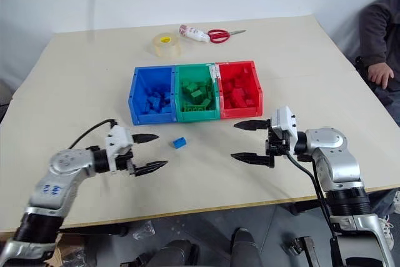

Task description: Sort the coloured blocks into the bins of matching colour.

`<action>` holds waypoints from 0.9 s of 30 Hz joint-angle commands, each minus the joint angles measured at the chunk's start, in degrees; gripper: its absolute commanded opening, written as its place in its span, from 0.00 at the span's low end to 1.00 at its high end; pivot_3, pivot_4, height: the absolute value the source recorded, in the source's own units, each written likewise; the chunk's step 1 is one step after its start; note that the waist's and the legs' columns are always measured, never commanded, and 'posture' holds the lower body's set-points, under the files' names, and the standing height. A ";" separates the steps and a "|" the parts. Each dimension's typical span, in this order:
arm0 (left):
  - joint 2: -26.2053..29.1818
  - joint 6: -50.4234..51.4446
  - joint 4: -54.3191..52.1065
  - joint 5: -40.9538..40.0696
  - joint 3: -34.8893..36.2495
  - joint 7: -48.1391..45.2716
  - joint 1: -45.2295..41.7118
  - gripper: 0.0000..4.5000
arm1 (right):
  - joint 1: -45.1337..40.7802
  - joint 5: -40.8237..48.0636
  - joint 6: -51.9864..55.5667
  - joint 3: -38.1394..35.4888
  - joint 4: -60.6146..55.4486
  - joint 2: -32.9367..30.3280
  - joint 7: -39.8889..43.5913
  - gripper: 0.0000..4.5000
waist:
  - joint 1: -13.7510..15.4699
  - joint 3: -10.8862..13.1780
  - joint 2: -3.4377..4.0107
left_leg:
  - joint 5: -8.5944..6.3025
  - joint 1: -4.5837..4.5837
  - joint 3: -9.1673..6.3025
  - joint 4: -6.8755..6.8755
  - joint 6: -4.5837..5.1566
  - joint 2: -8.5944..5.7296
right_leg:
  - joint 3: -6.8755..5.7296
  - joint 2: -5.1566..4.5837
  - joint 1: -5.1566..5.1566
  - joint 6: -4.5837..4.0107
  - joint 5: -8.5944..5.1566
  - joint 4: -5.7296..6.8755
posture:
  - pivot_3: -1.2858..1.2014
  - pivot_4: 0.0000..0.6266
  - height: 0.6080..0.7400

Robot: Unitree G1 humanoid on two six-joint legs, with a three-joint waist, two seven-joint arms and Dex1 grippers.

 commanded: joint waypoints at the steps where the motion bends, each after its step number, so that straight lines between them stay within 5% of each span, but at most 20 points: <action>1: -2.68 -3.86 4.13 2.36 -2.49 1.00 -3.15 1.00 | 1.43 0.84 0.10 -1.81 -3.89 -0.78 -1.13 1.00 | -0.08 0.00 0.00 | 0.00 0.00 0.00 0.00 0.00 0.00 | 0.00 0.01 -0.01 0.00 0.00 0.00 | 0.52 0.24 1.00; 5: -5.12 -5.42 9.46 4.62 -5.00 1.33 -6.53 1.00 | 3.16 1.13 0.49 -2.41 -5.68 -1.31 -2.32 1.00 | -0.02 -0.01 -0.01 | 0.00 0.01 0.01 0.02 0.00 -0.01 | -0.01 -0.01 0.00 0.00 0.00 0.02 | 0.52 0.24 1.00; 8: -5.65 -5.56 10.97 5.50 -5.82 1.56 -7.46 0.87 | 4.21 1.38 0.78 -2.91 -6.90 -1.76 -3.09 1.00 | -0.05 -0.01 -0.01 | 0.00 0.00 0.01 0.03 0.00 -0.02 | 0.00 -0.01 -0.01 0.01 0.00 0.03 | 0.52 0.24 1.00; 19: -5.60 -6.52 9.10 3.21 -3.00 1.82 -9.37 0.11 | 5.98 1.47 1.06 -4.00 -8.56 -2.31 -4.23 1.00 | -0.02 -0.01 -0.01 | 0.00 0.00 0.01 0.06 0.00 -0.02 | 0.01 -0.01 -0.01 0.01 0.00 0.05 | 0.52 0.24 1.00; 27: -6.15 1.39 1.81 -2.18 6.23 10.52 -12.61 0.11 | 5.88 1.52 0.70 -4.06 -8.06 -2.18 -4.33 1.00 | -0.03 -0.01 -0.01 | 0.00 -0.01 0.00 0.10 0.00 -0.02 | 0.01 -0.01 -0.01 0.01 0.00 0.08 | 0.52 0.24 1.00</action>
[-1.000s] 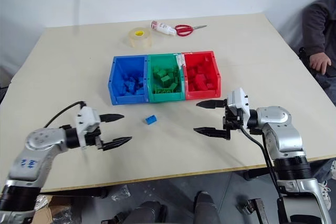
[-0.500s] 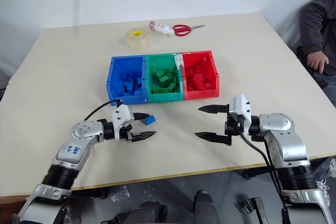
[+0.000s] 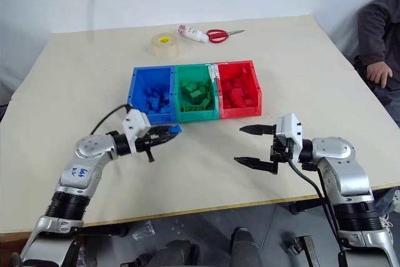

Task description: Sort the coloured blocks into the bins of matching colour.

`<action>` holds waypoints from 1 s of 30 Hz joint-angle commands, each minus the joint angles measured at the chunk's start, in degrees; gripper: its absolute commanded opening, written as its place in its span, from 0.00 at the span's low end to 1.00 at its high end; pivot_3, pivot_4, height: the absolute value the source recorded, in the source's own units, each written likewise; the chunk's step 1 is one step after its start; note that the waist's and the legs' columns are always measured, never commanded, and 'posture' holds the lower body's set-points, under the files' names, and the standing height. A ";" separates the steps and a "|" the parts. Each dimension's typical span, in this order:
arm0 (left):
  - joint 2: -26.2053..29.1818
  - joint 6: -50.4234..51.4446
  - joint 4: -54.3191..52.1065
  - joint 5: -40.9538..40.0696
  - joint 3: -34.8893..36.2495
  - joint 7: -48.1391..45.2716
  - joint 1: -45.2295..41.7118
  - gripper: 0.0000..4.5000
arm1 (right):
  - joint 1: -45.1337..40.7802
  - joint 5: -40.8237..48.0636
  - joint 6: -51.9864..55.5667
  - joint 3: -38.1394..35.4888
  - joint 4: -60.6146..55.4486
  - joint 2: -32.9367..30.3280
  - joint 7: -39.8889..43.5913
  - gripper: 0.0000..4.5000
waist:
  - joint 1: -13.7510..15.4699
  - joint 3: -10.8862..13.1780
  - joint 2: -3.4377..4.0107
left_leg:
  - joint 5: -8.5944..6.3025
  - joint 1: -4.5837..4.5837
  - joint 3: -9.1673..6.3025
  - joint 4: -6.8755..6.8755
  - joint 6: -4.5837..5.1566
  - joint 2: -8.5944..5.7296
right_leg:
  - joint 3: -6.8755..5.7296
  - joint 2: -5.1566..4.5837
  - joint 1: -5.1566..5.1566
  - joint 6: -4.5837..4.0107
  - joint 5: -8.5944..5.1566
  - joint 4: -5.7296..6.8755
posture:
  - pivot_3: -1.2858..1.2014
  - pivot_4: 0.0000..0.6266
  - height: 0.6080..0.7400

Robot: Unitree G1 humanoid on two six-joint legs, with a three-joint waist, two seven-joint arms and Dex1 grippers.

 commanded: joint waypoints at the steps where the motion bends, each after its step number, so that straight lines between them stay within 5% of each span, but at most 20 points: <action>1: 0.53 3.74 -3.08 -1.82 4.50 5.16 -2.99 0.11 | -0.35 1.07 -0.48 -1.58 -1.42 -0.65 0.12 1.00 | 0.01 0.00 0.00 | 0.00 0.00 0.00 0.00 0.00 0.00 | 0.00 0.00 0.01 0.00 0.00 0.00 | 0.52 0.24 1.00; 8: 1.14 0.84 9.03 4.85 4.70 13.39 -10.31 0.11 | -2.82 0.25 -1.12 -0.01 0.80 0.87 0.27 1.00 | 0.02 0.00 0.00 | 0.00 0.00 -0.01 0.04 0.00 -0.02 | -0.01 0.01 0.01 0.01 0.00 0.04 | 0.52 0.24 1.00; 9: 0.78 0.42 10.03 5.01 4.04 12.99 -10.87 0.27 | -3.09 0.14 -1.22 0.21 1.03 1.21 0.25 1.00 | 0.00 0.00 0.00 | 0.00 0.00 -0.01 0.03 0.00 -0.02 | -0.01 0.01 0.00 0.01 0.00 0.03 | 0.52 0.24 1.00; 20: 1.48 0.18 10.43 2.99 4.45 9.34 -10.90 1.00 | -2.39 -0.01 -1.15 -0.19 0.54 1.50 0.17 1.00 | -0.07 0.00 -0.01 | 0.00 -0.03 -0.03 0.07 0.00 -0.03 | -0.03 0.00 -0.02 0.01 0.01 0.06 | 0.52 0.24 1.00; 30: 5.28 1.50 -3.41 -5.99 10.26 1.86 -0.40 1.00 | -3.95 -0.44 -1.05 0.36 2.30 1.25 1.41 1.00 | -0.34 0.00 0.00 | 0.00 -0.02 -0.01 0.02 0.00 -0.01 | 0.00 0.01 -0.06 0.01 0.00 0.07 | 0.52 0.24 1.00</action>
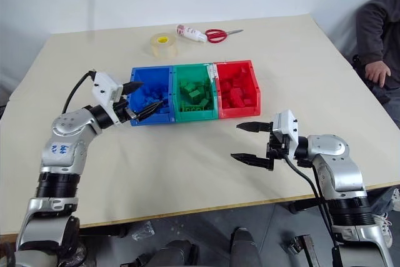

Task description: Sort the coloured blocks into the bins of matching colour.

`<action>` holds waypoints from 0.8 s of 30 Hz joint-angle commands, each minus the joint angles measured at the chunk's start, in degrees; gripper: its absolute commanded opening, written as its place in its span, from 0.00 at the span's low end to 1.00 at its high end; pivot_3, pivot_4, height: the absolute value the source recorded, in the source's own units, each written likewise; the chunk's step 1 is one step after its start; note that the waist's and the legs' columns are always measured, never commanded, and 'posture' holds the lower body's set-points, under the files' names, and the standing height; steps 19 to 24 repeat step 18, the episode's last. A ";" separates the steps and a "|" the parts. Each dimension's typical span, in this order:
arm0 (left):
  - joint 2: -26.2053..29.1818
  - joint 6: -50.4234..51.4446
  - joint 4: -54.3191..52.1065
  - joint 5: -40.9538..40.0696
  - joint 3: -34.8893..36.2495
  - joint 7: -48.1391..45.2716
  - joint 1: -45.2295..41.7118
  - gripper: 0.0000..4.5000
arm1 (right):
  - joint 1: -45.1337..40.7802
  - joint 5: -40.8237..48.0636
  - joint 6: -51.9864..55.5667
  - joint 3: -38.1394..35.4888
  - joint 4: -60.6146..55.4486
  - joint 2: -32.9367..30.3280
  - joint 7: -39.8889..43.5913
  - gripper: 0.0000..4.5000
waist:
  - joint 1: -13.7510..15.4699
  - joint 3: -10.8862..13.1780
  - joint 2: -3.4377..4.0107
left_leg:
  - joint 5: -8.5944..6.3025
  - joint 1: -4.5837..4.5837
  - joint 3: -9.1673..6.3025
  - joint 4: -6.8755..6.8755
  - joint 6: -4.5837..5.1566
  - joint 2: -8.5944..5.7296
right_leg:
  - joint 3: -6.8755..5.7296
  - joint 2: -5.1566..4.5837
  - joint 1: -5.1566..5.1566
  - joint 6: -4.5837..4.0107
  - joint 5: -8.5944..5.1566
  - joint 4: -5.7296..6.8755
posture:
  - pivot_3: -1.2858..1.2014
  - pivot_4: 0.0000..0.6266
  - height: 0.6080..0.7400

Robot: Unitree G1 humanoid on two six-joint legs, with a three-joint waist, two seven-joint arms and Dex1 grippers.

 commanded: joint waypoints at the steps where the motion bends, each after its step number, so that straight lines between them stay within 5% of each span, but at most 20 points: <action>1: 2.31 2.56 -7.54 -5.87 4.69 -2.43 4.75 1.00 | -1.42 0.25 -0.86 -0.25 0.23 -0.78 1.40 1.00 | 0.09 0.00 0.00 | 0.00 0.00 0.00 0.00 0.00 0.01 | 0.00 0.00 0.00 0.00 0.00 0.00 | 0.52 0.24 1.00; 10: 9.46 1.70 -12.07 -10.52 14.72 -10.76 25.42 1.00 | -5.81 -1.54 -2.38 1.48 6.63 -1.92 6.79 1.00 | 0.27 0.00 0.00 | 0.00 0.03 0.02 -0.09 0.00 0.02 | 0.04 0.01 0.03 -0.01 0.00 -0.10 | 0.52 0.24 1.00; 24: 10.37 -0.36 -10.49 -11.84 17.44 -12.60 27.57 1.00 | -9.58 -3.27 -4.54 2.12 11.75 -1.45 9.18 1.00 | 0.64 0.00 0.00 | 0.00 0.03 0.00 -0.10 0.00 0.02 | 0.02 0.00 0.08 -0.02 0.00 -0.19 | 0.52 0.24 1.00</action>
